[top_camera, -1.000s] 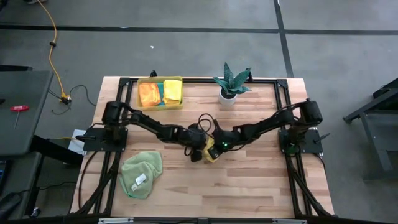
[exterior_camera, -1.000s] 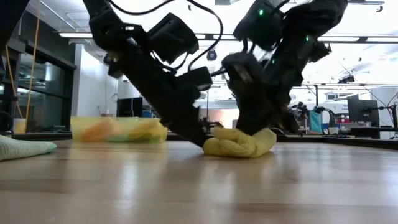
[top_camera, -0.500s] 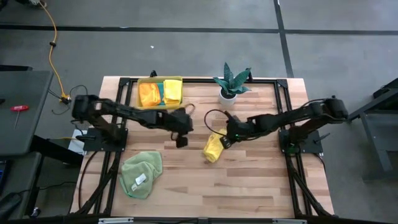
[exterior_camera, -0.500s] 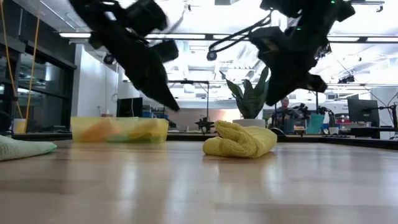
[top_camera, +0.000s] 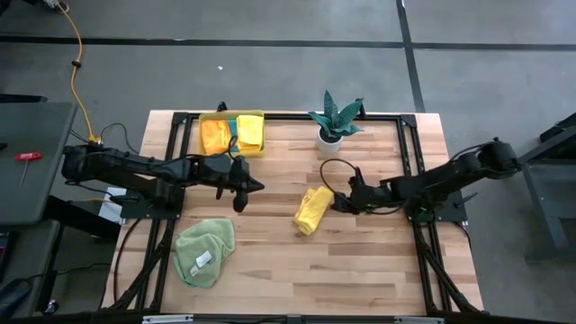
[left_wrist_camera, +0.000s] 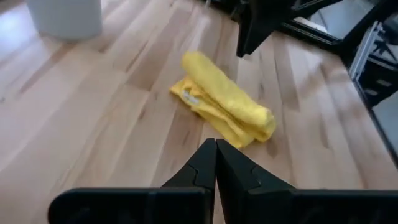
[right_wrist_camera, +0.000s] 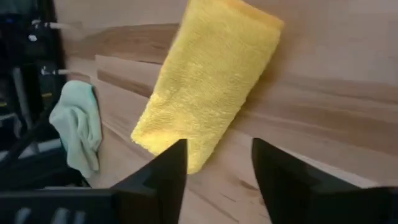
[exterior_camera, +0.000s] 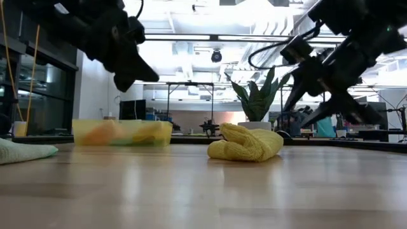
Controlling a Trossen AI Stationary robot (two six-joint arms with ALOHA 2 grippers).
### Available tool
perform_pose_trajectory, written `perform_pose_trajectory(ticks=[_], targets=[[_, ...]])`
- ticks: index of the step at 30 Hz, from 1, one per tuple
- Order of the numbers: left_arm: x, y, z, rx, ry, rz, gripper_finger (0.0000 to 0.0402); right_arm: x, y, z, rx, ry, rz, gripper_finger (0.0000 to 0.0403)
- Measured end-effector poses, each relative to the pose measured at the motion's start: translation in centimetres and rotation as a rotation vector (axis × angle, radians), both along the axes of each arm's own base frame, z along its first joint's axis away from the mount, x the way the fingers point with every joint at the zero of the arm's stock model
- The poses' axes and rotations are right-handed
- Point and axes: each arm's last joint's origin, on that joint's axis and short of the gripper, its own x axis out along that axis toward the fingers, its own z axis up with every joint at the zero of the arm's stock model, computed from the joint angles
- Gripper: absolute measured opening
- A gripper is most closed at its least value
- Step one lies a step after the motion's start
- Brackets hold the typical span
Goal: Fold microfiber towels
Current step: Put the folded yellow microfiber cloth into the bin
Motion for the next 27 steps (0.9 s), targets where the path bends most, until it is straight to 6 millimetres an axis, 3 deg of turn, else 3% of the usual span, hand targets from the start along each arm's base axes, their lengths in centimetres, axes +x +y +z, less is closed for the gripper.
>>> perform_pose_trajectory(ticks=[7,16,27], targets=[[0.3,-0.3,0.7,-0.004,-0.073,-0.004,0.0,1.8,0.4,-1.6,0.073,0.052,-0.045,0.0214],[0.4,-0.3,0.9,-0.004,-0.095,-0.002,0.0,5.2,1.0,-3.4,0.122,0.073,-0.037,0.0216],[0.5,-0.3,1.1,0.0,-0.119,-0.003,0.0,7.1,1.1,-4.4,0.151,0.067,-0.25,0.0216]])
